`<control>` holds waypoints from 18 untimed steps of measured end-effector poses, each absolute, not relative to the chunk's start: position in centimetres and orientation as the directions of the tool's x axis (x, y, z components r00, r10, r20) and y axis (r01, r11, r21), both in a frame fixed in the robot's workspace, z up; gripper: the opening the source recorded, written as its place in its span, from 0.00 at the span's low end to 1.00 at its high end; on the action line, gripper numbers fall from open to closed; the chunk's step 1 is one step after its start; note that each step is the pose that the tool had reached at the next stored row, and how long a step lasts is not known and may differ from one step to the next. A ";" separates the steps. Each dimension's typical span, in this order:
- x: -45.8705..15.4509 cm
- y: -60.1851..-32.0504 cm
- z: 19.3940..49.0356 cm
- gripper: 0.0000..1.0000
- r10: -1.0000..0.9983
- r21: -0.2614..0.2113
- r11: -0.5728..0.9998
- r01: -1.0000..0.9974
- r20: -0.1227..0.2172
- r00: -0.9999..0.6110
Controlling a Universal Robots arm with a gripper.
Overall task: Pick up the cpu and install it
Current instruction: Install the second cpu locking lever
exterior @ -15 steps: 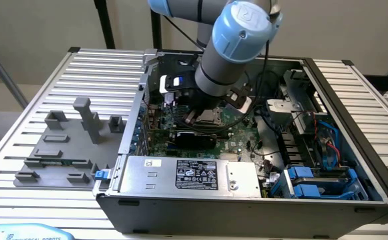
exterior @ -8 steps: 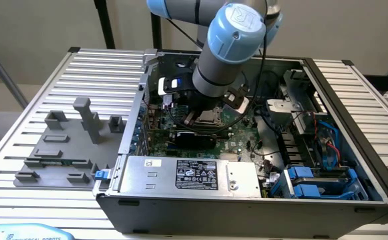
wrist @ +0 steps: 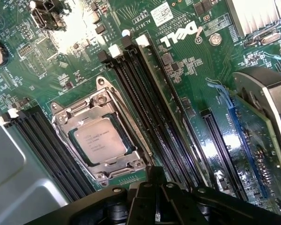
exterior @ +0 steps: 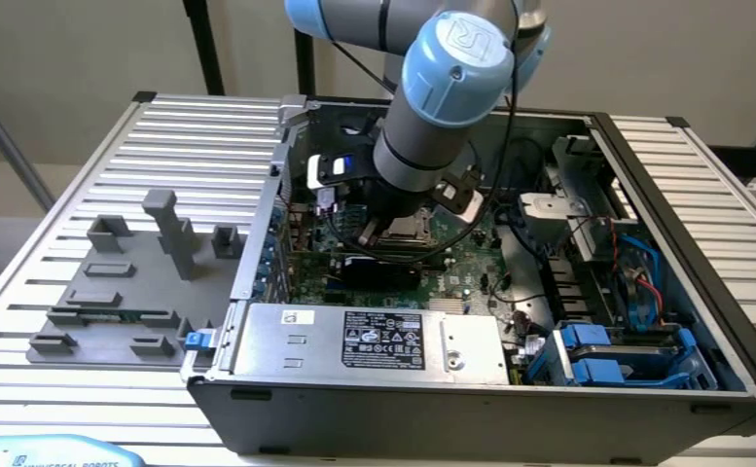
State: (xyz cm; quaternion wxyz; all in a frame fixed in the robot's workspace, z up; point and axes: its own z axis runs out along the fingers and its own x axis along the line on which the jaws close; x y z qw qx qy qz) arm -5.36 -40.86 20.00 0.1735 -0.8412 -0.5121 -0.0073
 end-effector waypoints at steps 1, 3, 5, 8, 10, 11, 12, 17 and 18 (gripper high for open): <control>-5.4 -40.9 20.0 0.11 0.860 -0.284 -0.413 0.865 0.190 0.473; -5.4 -40.8 19.9 0.11 0.863 -0.284 -0.408 0.868 0.190 0.468; -5.4 -40.8 19.8 0.11 0.866 -0.283 -0.403 0.870 0.190 0.463; -5.4 -40.6 19.7 0.11 0.869 -0.282 -0.397 0.873 0.191 0.457; -5.4 -40.5 19.7 0.11 0.871 -0.281 -0.393 0.875 0.191 0.453; -5.4 -40.5 19.6 0.11 0.872 -0.281 -0.391 0.876 0.191 0.451; -5.4 -40.5 19.6 0.11 0.873 -0.281 -0.389 0.877 0.191 0.448; -5.4 -40.1 19.5 0.11 0.877 -0.280 -0.381 0.881 0.192 0.440; -5.4 -40.1 19.4 0.11 0.878 -0.279 -0.380 0.882 0.192 0.439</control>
